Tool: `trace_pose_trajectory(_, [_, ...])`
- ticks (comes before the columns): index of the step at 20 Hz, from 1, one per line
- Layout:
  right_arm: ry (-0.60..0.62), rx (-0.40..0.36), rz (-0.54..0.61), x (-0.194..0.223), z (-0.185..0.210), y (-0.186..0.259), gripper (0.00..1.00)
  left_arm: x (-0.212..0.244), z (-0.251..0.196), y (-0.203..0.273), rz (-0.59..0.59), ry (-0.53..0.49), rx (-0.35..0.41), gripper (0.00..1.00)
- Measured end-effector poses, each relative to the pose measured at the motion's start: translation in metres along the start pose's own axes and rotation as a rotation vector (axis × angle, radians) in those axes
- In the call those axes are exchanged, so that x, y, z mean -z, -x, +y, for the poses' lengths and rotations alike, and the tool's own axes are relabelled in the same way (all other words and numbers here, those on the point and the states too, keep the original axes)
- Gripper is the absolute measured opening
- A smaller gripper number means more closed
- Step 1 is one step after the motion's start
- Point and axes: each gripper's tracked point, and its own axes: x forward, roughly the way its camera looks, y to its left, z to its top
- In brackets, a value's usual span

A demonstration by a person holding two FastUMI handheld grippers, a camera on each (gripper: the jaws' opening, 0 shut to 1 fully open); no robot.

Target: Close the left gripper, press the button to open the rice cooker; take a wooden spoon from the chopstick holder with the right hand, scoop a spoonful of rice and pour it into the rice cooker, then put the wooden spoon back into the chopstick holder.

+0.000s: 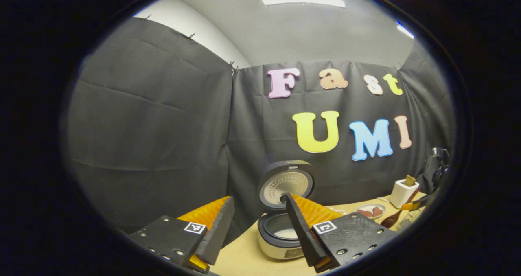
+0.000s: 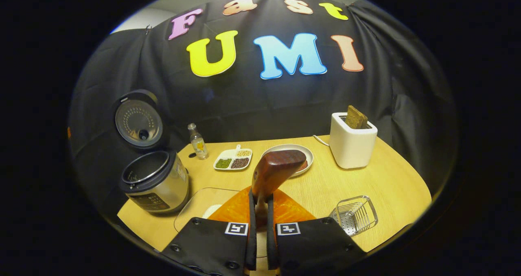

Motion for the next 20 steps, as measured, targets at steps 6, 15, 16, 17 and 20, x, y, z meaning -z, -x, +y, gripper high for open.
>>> trace_pose_trajectory(6, [0.152,0.032,0.018,0.019,0.015,-0.013,0.12,0.002,0.008,-0.003,0.007,-0.010,-0.011,0.78])
trace_pose_trajectory(15, [0.270,-0.076,0.054,0.045,0.075,-0.011,0.12,0.006,0.006,-0.004,0.011,-0.006,-0.012,0.78])
trace_pose_trajectory(16, [0.243,-0.088,0.064,0.048,0.077,-0.010,0.12,0.004,0.004,-0.005,0.010,-0.005,-0.011,0.78])
trace_pose_trajectory(17, [0.210,-0.097,0.074,0.048,0.079,-0.010,0.12,0.004,0.004,-0.005,0.010,-0.004,-0.011,0.78])
trace_pose_trajectory(20, [0.073,-0.119,0.107,0.048,0.078,-0.008,0.09,0.005,0.004,-0.004,0.010,-0.001,-0.011,0.78])
